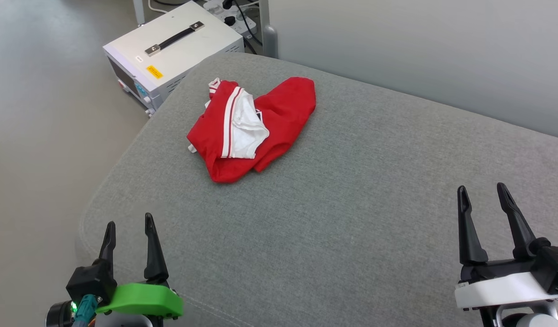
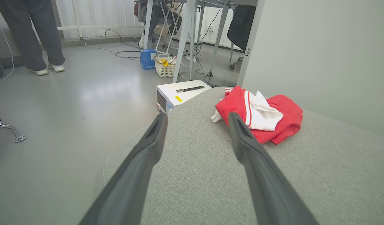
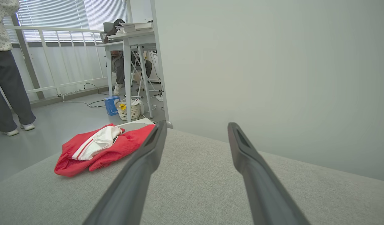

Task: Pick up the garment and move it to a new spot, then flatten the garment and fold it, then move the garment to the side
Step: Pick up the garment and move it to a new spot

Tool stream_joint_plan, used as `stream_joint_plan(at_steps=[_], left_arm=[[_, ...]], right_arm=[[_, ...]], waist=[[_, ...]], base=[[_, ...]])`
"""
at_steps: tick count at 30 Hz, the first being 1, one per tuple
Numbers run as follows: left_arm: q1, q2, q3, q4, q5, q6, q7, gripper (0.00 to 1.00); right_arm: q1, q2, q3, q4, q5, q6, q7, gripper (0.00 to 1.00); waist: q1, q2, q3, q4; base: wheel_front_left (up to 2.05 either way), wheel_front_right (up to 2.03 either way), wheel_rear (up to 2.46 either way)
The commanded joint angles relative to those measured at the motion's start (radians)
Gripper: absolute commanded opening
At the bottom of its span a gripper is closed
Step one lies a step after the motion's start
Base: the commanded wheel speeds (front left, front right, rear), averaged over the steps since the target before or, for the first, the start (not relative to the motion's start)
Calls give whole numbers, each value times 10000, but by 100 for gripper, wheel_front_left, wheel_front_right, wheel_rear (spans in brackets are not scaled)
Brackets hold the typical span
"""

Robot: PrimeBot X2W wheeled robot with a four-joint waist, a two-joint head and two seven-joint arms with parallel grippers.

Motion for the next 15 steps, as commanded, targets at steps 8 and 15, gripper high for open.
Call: stream_joint_plan(at_steps=[8, 15], left_arm=[[-7, -45, 31, 135, -87, 14, -59, 100], [-187, -45, 210, 288, -422, -159, -59, 100]], right_arm=[[56, -20, 50, 32, -117, -7, -61, 100], [28, -20, 70, 44, -133, -7, -61, 100]], waist=[[1, 54, 67, 496], [1, 54, 139, 549]], base=[[0, 0, 0], [0, 0, 0]])
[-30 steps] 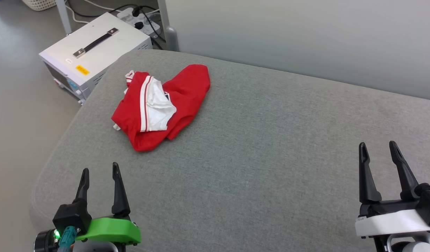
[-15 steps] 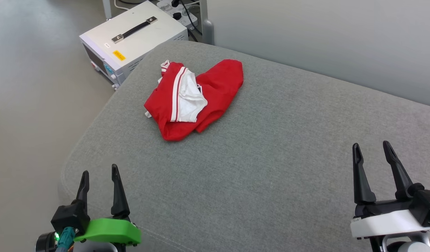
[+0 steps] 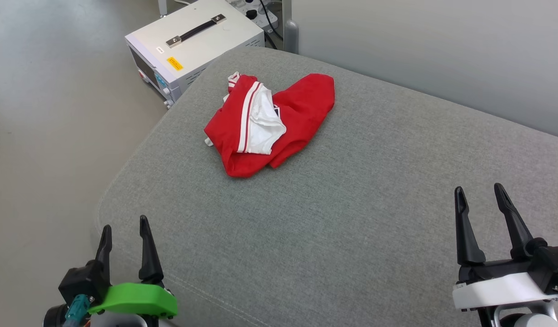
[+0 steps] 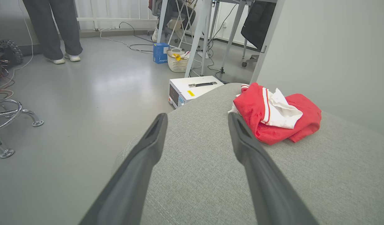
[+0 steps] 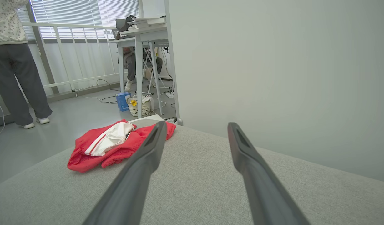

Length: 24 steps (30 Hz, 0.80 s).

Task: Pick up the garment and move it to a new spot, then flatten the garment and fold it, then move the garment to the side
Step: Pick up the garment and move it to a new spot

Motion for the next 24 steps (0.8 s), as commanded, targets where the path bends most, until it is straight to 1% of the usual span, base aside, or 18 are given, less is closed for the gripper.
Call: stream_joint_plan(at_steps=[1, 4, 6, 7, 10, 14, 18, 21, 24], left_arm=[[-269, -45, 129, 82, -119, -146, -59, 100], [-837, -45, 427, 229, 64, -547, -59, 100], [-1414, 5, 643, 322, 109, -988, -59, 100], [-1756, 81, 715, 427, 105, -1243, -59, 100], [-2756, 410, 883, 670, 101, -1597, -59, 100], [-4228, 975, 905, 1020, 43, -1783, -59, 100], [-5697, 1544, 621, 1580, -311, -1843, -59, 100], [-6742, 2105, 51, 2044, -774, -1852, -59, 100], [-7787, 2761, -716, 2695, -1595, -1854, 161, 100]], right_arm=[[16, -20, 14, 15, -74, -7, -61, 100], [-56, -20, 26, 3, -163, -7, -61, 100], [-148, -20, 51, -20, -276, -7, -61, 100], [-215, -20, 64, -42, -362, -7, -61, 100], [-436, -20, 80, -120, -562, -7, -61, 100], [-747, -20, 112, -262, -880, -7, -61, 100], [-1034, -94, 101, -390, -1079, -7, -61, 100], [-1249, -190, 119, -471, -1136, -7, -61, 100], [-1468, -262, 158, -548, -1178, -7, -61, 100]], waist=[[1, 54, 56, -9], [1, 54, 222, -45], [1, 54, 401, -101], [1, 54, 533, -146], [1, 54, 925, -335], [1, 54, 1603, -628], [1, 54, 2257, -869], [1, 54, 2676, -1043], [1, 54, 3046, -1232]], base=[[0, 0, 0], [0, 0, 0], [0, 0, 0], [0, 0, 0], [0, 0, 0], [0, 0, 0], [0, 0, 0], [0, 0, 0], [0, 0, 0]])
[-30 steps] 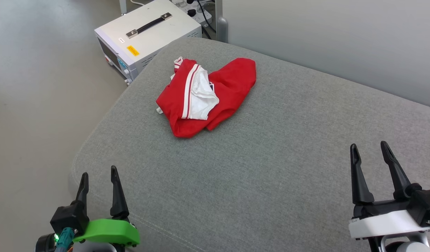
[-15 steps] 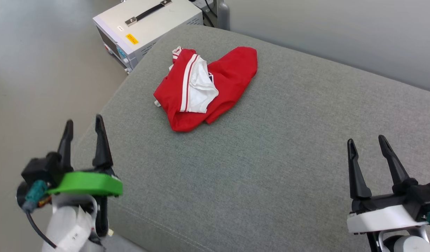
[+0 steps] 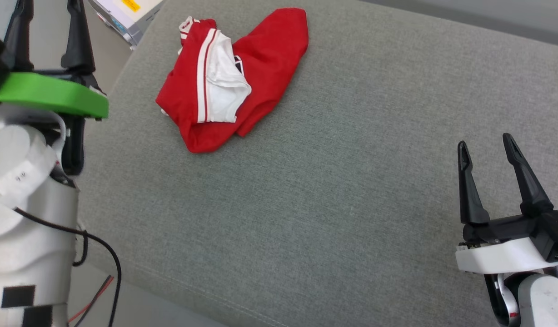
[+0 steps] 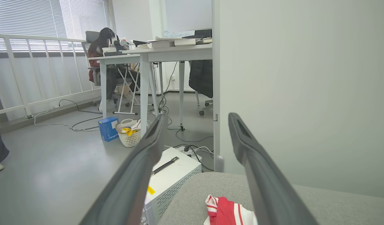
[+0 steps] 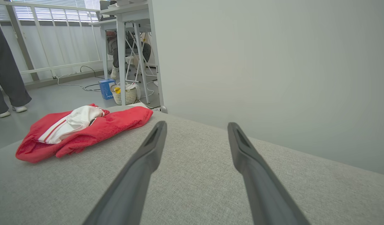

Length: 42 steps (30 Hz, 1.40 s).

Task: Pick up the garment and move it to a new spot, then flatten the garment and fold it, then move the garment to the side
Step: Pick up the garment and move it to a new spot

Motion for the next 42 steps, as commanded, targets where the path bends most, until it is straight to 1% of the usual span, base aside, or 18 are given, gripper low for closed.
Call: stream_joint_plan(at_steps=[1, 3, 5, 8, 10, 12, 16, 18, 22, 25, 28, 31, 35, 39, 40, 41, 42], left_arm=[[-447, 289, -279, 206, -324, -27, 152, 100], [-997, 652, -786, 528, -920, -28, 603, 100], [-1483, 1060, -1358, 810, -1475, -28, 1271, 100], [-2096, 1534, -2076, 1333, -2476, -29, 2808, 100], [-2420, 1841, -2553, 1613, -2937, -29, 3909, 100], [-2680, 2013, -3010, 1783, -3512, -29, 5025, 100], [-3020, 2339, -3934, 1904, -4390, -30, 6889, 100], [-3123, 2420, -4353, 1910, -4834, -30, 7702, 100], [-3285, 2463, -5108, 1859, -5547, -30, 8950, 100], [-3375, 2463, -5608, 1993, -5785, -30, 9568, 100], [-3422, 2412, -6113, 2472, -5732, -30, 10059, 100], [-3359, 2182, -6391, 3064, -5834, -30, 10230, 100], [-3141, 2005, -6969, 3866, -5658, -30, 10483, 100], [-2968, 1886, -7443, 4144, -5706, -30, 10412, 100], [-2947, 1897, -7547, 4165, -5720, -30, 10380, 53], [-2919, 1939, -7670, 4172, -5749, -30, 10332, 0], [-2910, 1987, -7746, 4158, -5772, -30, 10236, 0]], right_arm=[[-225, -57, 20, -92, -112, -7, -61, 100], [-339, -94, 14, -125, -133, -7, -61, 100], [-434, -120, 4, -164, -143, -7, -61, 100], [-565, -167, -12, -204, -148, -7, -61, 100], [-655, -203, 8, -217, -139, -7, -61, 100], [-738, -246, 20, -226, -129, -7, -61, 100], [-874, -300, 24, -258, -127, -7, -61, 100], [-940, -321, 33, -275, -127, -7, -61, 100], [-1042, -333, 36, -316, -144, -7, -61, 100], [-1120, -344, 74, -304, -143, -7, -61, 100], [-1228, -362, 136, -260, -109, -7, -61, 100], [-1310, -341, 176, -208, -68, -7, -61, 100], [-1382, -292, 203, -150, -28, -7, -61, 100], [-1396, -240, 178, -103, 14, -7, -61, 100], [-1395, -230, 178, -89, 24, -7, -61, 100], [-1395, -216, 190, -62, 37, -7, -61, 100], [-1390, -203, 190, -45, 49, -7, -61, 100]], waist=[[-1, 54, 713, -499], [-1, 54, 887, -599], [-1, 54, 1043, -698], [-1, 54, 1238, -829], [-1, 54, 1351, -921], [-1, 54, 1452, -995], [-1, 54, 1653, -1133], [-1, 54, 1763, -1194], [-1, 54, 2025, -1271], [-1, 54, 2207, -1331], [-1, 54, 2358, -1430], [-1, 54, 2445, -1551], [-1, 54, 2507, -1702], [-1, 54, 2497, -1790], [-1, 54, 2483, -1808], [-1, 54, 2444, -1837], [-1, 54, 2403, -1849]], base=[[0, 0, 0], [0, 0, 0], [0, 0, 0], [0, 0, 0], [0, 0, 0], [0, 0, 0], [0, 0, 0], [0, 0, 0], [0, 0, 0], [0, 0, 0], [0, 0, 0], [0, 0, 0], [0, 0, 0], [0, 0, 0], [0, 0, 0], [0, 0, 0], [0, 0, 0]])
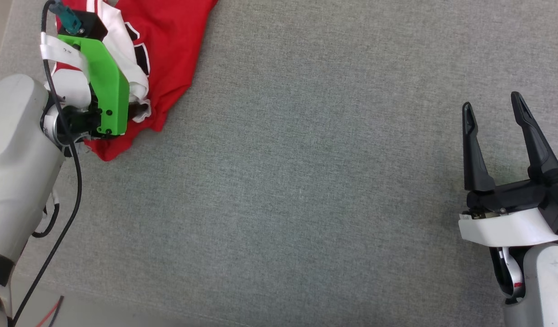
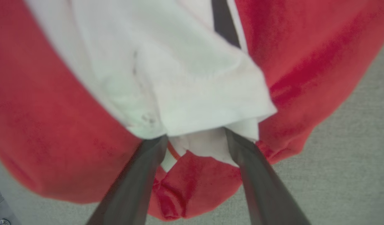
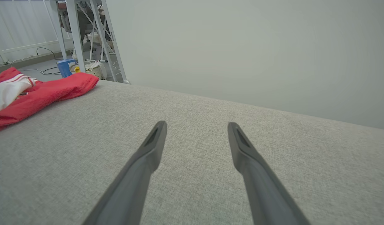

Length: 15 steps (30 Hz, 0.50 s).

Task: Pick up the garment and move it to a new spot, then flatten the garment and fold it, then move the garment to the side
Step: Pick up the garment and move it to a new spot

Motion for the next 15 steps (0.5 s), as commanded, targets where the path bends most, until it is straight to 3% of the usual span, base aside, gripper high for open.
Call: stream_joint_plan(at_steps=[1, 15], left_arm=[[691, -245, -479, 283, -76, -26, -76, 0], [-179, 959, -993, -1334, -393, -27, -2668, 0]], right_arm=[[-155, 52, -12, 47, 78, -7, -61, 100], [299, 335, 3, 379, 341, -7, -61, 100]], waist=[[0, 54, -113, -29], [0, 54, -1771, 53]], base=[[0, 0, 0], [0, 0, 0]])
